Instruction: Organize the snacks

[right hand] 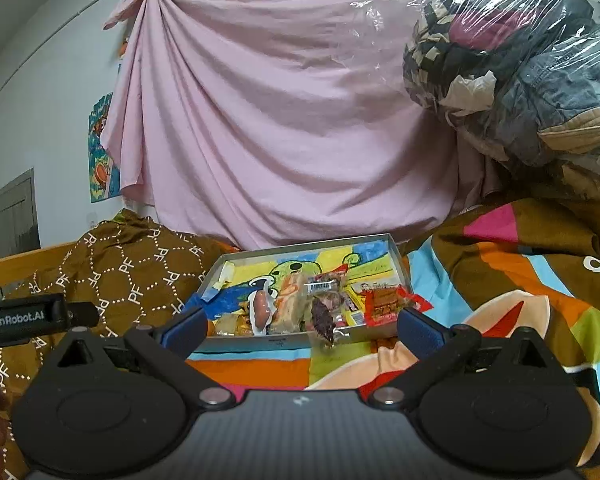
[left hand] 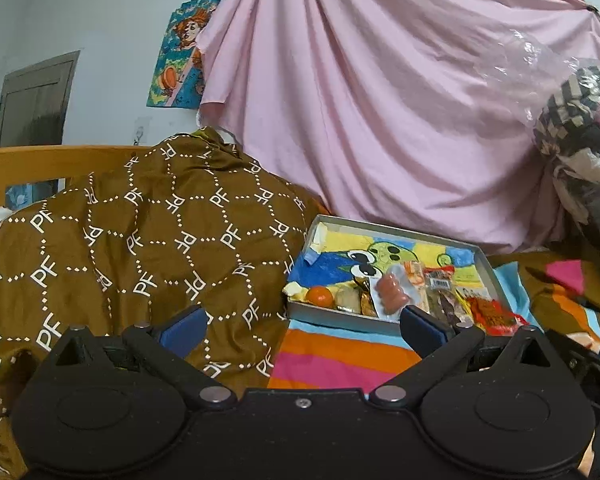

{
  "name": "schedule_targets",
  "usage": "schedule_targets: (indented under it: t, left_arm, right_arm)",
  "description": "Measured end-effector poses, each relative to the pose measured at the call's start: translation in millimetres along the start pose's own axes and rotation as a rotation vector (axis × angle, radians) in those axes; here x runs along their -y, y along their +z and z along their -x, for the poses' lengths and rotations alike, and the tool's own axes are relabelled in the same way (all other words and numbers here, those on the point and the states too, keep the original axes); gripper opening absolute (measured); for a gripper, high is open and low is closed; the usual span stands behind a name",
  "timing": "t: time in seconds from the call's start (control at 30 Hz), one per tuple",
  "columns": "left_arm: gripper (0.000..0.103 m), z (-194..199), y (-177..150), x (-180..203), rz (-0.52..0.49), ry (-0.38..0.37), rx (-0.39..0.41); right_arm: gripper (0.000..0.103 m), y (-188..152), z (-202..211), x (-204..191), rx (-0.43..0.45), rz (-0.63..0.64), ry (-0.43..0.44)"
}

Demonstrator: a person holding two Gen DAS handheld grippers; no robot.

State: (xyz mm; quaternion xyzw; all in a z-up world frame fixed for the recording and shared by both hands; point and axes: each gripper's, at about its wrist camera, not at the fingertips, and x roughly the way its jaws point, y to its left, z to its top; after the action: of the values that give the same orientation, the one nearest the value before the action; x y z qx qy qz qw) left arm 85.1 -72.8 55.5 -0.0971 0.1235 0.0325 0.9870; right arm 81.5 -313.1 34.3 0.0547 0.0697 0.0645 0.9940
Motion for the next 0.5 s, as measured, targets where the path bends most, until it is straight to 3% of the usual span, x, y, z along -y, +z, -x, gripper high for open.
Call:
schedule_targets:
  t: [0.5]
  left_arm:
    - [0.102,25,-16,-21,-0.036,-0.058,0.036]
  right_arm:
    - [0.103,-24,27,-18,-0.030,-0.029,-0.109]
